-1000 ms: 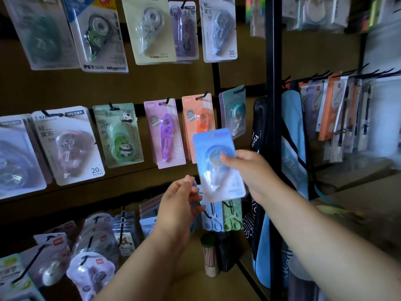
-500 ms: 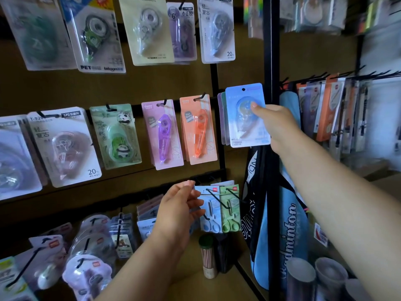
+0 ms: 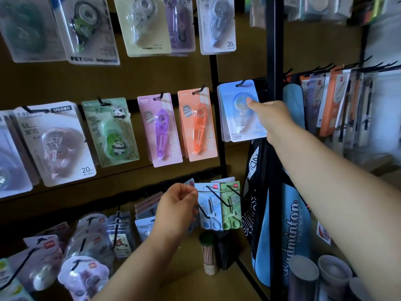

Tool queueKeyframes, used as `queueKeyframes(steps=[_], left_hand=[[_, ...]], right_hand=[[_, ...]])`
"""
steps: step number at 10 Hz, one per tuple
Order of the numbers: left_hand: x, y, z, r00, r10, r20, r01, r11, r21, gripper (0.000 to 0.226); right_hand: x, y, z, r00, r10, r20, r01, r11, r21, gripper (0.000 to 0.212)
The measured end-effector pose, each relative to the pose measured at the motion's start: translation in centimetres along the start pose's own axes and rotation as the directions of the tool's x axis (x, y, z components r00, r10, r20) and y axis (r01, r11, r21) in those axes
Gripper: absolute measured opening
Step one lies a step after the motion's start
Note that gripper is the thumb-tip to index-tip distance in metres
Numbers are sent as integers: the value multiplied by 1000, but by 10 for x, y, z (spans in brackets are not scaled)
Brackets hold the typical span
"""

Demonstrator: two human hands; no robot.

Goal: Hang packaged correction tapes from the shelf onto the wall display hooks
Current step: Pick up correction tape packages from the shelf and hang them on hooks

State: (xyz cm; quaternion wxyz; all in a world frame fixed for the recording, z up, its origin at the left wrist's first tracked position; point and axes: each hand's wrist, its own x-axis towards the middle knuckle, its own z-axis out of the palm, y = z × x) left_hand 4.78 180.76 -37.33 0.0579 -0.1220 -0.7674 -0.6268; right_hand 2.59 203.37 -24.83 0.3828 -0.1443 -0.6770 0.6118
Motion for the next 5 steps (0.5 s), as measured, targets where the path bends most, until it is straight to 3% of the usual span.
queueKeyframes(steps=[1,2,3,5], left_hand=[[0,0,0,1000,-3,-6,3,1000,0,12],[0,0,-3,1000,14,-28,-13,1000,22,12],[-3,-1,-8,998,45,-36,-44,998,38,12],[-9,-11,-23,998,49,-37,-48,998,28,12]], right_hand=[[5,5,6,1000,10,-8,-10,999,-42,59],[6,10,9,1000,5,13,-4,998,-55,42],[2,13,7,1000,-16,7,17,996,-93,45],[-3,29,-3,984,-168,-56,154,968,-198,38]])
